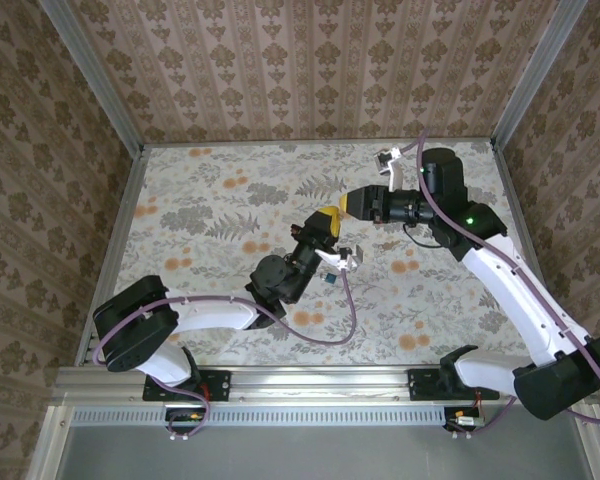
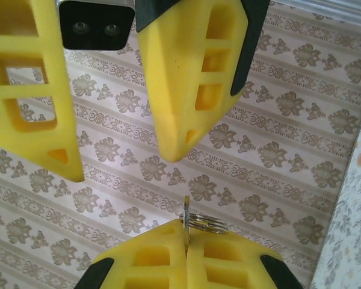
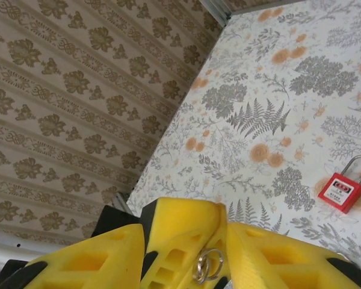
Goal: Unlock with the key
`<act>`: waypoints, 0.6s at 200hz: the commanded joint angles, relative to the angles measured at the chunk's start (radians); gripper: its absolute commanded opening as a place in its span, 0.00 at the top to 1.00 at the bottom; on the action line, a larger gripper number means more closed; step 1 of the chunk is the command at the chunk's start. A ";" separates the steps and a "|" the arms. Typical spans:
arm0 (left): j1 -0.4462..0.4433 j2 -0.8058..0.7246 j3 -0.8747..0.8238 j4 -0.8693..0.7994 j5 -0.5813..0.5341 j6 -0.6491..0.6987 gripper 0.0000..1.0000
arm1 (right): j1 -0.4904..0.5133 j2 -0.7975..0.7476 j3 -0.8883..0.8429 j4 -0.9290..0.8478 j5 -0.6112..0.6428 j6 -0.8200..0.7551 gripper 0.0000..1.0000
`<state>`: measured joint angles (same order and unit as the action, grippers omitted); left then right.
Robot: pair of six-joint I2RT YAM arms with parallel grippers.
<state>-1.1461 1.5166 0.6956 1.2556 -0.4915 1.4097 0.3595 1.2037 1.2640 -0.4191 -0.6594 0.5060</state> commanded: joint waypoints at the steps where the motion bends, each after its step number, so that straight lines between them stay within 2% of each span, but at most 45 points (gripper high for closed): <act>1: -0.009 -0.006 0.025 0.039 -0.018 0.114 1.00 | -0.020 -0.006 -0.007 0.024 -0.062 -0.065 0.57; 42: -0.008 -0.044 0.028 0.042 -0.027 0.162 1.00 | -0.031 0.005 -0.014 0.015 -0.093 -0.050 0.59; 120: 0.005 -0.040 0.042 0.041 -0.037 0.251 1.00 | -0.031 0.039 -0.020 -0.007 -0.137 0.120 0.67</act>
<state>-1.1439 1.5002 0.7116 1.2655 -0.5098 1.6173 0.3332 1.2533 1.2610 -0.4179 -0.7494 0.5591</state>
